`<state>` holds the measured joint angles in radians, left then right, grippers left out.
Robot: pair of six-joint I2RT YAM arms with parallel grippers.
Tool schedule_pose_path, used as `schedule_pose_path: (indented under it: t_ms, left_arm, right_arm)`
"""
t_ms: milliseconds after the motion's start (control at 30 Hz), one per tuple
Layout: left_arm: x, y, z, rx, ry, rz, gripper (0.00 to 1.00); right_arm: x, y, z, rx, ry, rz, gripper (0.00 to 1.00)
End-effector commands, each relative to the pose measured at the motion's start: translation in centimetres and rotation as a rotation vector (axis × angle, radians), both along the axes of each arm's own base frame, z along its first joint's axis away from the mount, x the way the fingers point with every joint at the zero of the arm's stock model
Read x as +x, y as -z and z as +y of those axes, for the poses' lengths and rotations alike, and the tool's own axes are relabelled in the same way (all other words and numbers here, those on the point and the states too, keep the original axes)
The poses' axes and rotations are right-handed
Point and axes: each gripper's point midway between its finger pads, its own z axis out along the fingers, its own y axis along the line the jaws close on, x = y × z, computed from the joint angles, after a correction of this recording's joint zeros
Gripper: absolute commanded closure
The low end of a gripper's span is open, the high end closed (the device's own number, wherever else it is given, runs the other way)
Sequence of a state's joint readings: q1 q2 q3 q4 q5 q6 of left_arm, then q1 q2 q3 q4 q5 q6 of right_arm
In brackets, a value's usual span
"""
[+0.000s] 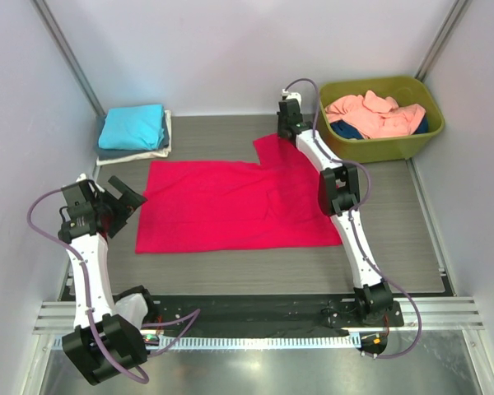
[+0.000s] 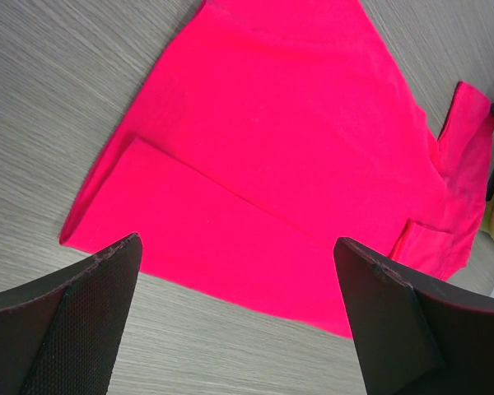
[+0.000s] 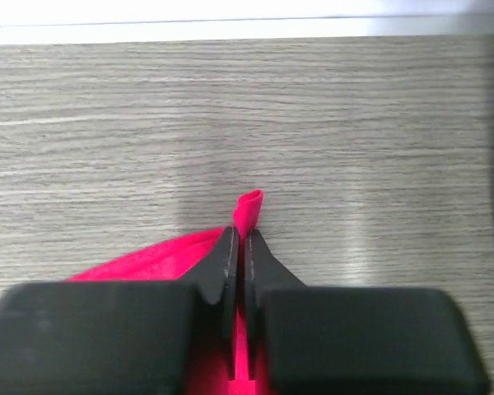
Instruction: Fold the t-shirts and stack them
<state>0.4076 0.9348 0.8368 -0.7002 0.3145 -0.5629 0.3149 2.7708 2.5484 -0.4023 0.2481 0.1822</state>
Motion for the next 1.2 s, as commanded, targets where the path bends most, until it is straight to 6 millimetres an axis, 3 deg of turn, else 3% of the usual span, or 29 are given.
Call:
schedule_pose_path:
  t_ms: [0, 133, 167, 233, 267, 300, 333, 367, 400, 567, 600, 633, 667, 700, 733, 767, 800, 833, 867, 900, 967, 1000, 1067, 1167]
  left_arm:
    - [0.2, -0.6, -0.2, 0.02, 0.026, -0.035, 0.0]
    - [0.4, -0.1, 0.4, 0.026, 0.006, -0.01, 0.0]
    - [0.5, -0.2, 0.6, 0.031, -0.003, -0.006, 0.0]
    - [0.8, 0.4, 1.0, 0.025, -0.028, 0.027, 0.0]
    - [1.1, 0.4, 1.1, 0.015, -0.039, 0.027, 0.0]
    - [1.9, 0.2, 1.3, -0.001, -0.057, 0.01, 0.01]
    - [2.5, 0.2, 1.3, -0.001, -0.068, 0.004, 0.01]
    - [3.1, 0.1, 1.4, 0.002, -0.082, -0.006, 0.02]
    - [4.3, -0.8, 1.6, 0.005, -0.097, -0.047, 0.02]
    - [9.3, 0.0, 1.1, 0.087, -0.08, 0.016, 0.11]
    - [10.0, 0.1, 0.9, 0.097, -0.073, 0.024, 0.13]
    - [11.6, 0.4, 0.2, 0.116, -0.049, 0.039, 0.15]
    - [12.3, 0.6, 1.1, 0.169, -0.083, 0.053, 0.16]
    - [12.9, 0.9, 1.3, 0.187, -0.094, 0.066, 0.16]
    - [14.1, 0.6, 1.4, 0.21, -0.104, 0.058, 0.19]
    - [15.0, 2.3, 1.6, 0.217, -0.112, 0.093, 0.21]
    - [16.2, 2.5, 2.3, 0.244, -0.135, 0.078, 0.23]
    - [17.1, 2.9, 2.2, 0.258, -0.135, 0.071, 0.29]
    - [17.9, 3.3, 2.4, 0.285, -0.127, 0.064, 0.32]
    - [19.3, 4.6, 2.5, 0.313, -0.133, 0.055, 0.36]
    - [20.5, 5.6, 2.3, 0.317, -0.122, 0.047, 0.37]
    - [20.9, 6.7, 2.3, 0.32, -0.119, 0.058, 0.39]
    - [22.0, 7.2, 1.9, 0.33, -0.111, 0.015, 0.4]
    - [22.7, 9.1, 1.6, 0.347, -0.095, 0.026, 0.39]
  right_arm:
    - [-1.2, 1.3, 0.0, -0.03, -0.019, 0.06, 0.99]
    - [-1.5, -1.5, 0.9, 0.009, -0.052, 0.039, 0.99]
    - [-1.6, -4.4, 1.1, 0.03, -0.057, 0.003, 0.99]
    - [-2.7, -5.5, 2.1, 0.062, -0.072, 0.011, 0.99]
    - [-3.2, -9.2, 2.6, 0.086, -0.078, -0.034, 0.99]
    - [-4.4, -8.4, 3.0, 0.091, -0.082, -0.002, 0.99]
    - [-5.0, -9.6, 3.5, 0.11, -0.092, -0.016, 0.99]
    - [-6.1, -12.6, 4.4, 0.135, -0.11, -0.051, 0.99]
    - [-7.7, -11.2, 4.6, 0.141, -0.116, -0.008, 0.99]
    - [-12.6, -13.9, 6.4, 0.305, -0.168, -0.04, 0.99]
    - [-14.2, -11.9, 6.2, 0.312, -0.171, 0.003, 0.99]
    - [-14.7, -14.2, 6.2, 0.347, -0.179, -0.045, 0.99]
    - [-15.7, -14.2, 6.7, 0.385, -0.196, -0.031, 0.99]
    - [-17.1, -12.5, 6.6, 0.39, -0.198, 0.01, 0.99]
    - [-17.7, -14.3, 6.7, 0.421, -0.213, -0.026, 0.99]
    - [-18.5, -14.1, 6.8, 0.437, -0.217, -0.018, 0.99]
    - [-19.9, -13.0, 6.7, 0.442, -0.222, 0.012, 0.99]
    - [-20.5, -13.3, 6.8, 0.452, -0.231, 0.001, 0.99]
    - [-21.3, -14.9, 6.7, 0.471, -0.24, -0.031, 0.99]
    - [-22.3, -14.0, 6.6, 0.487, -0.247, -0.024, 0.99]
    - [-23.7, -15.4, 6.4, 0.506, -0.26, -0.046, 0.99]
    - [-24.5, -14.8, 6.1, 0.505, -0.263, -0.033, 0.99]
    - [-25.5, -16.0, 5.7, 0.512, -0.272, -0.06, 0.99]
    - [-26.7, -15.7, 5.3, 0.51, -0.28, -0.055, 0.99]
